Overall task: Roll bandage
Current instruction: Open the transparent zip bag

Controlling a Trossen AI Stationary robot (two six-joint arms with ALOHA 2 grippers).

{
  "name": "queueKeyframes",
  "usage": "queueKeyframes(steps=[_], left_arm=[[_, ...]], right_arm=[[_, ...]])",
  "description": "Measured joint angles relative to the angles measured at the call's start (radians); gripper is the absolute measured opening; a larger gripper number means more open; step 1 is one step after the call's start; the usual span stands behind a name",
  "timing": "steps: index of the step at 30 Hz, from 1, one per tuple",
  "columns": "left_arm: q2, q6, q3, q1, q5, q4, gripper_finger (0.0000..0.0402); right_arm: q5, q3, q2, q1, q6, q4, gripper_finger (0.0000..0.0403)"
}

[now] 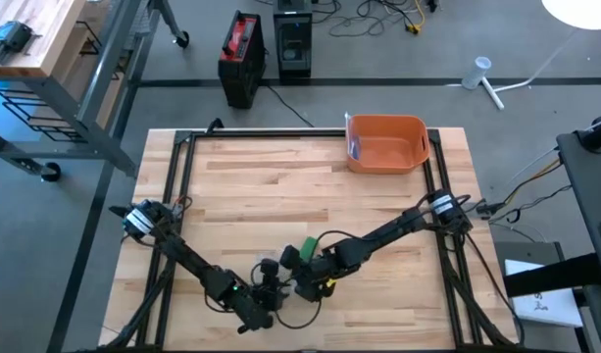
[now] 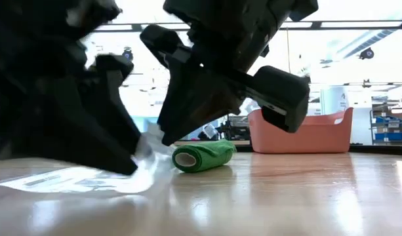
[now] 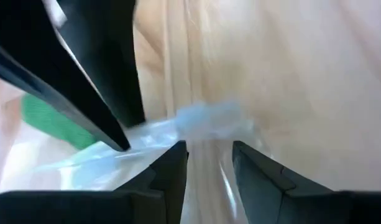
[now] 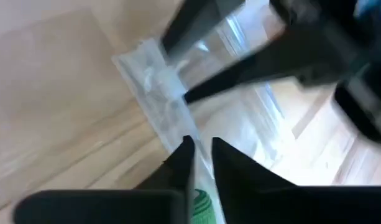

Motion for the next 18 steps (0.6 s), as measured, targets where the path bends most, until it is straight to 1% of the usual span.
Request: queueKeyframes(steps=[2, 4, 7, 11, 14, 16, 18], left_arm=[[-0.016, -0.024, 0.0, -0.011, -0.019, -0.011, 0.0123], [-0.039, -0.059, 0.0, -0.023, -0.023, -0.034, 0.0127], [-0.093, -0.149, 0.012, -0.046, -0.026, -0.087, 0.0131], [-0.17, -0.292, 0.037, -0.086, -0.027, -0.191, 0.0132], [-0.221, -0.406, 0.04, -0.101, -0.033, -0.238, 0.0127], [-0.249, -0.458, 0.042, -0.104, -0.09, -0.229, 0.0123], [-0.266, -0.466, 0.042, -0.104, -0.193, -0.23, 0.0119]], right_arm=[[0.002, 0.0, 0.0, -0.002, 0.018, -0.003, 0.0017], [0.011, 0.0, 0.0, -0.001, 0.027, -0.016, 0.0005], [0.034, 0.001, -0.008, 0.003, 0.072, -0.044, 0.0008], [0.045, 0.006, -0.056, 0.003, 0.145, -0.096, 0.0002], [0.087, 0.007, -0.099, 0.003, 0.225, -0.124, 0.0002], [0.092, 0.007, -0.123, 0.002, 0.282, -0.145, 0.0001], [0.095, 0.007, -0.148, -0.002, 0.332, -0.167, 0.0001]])
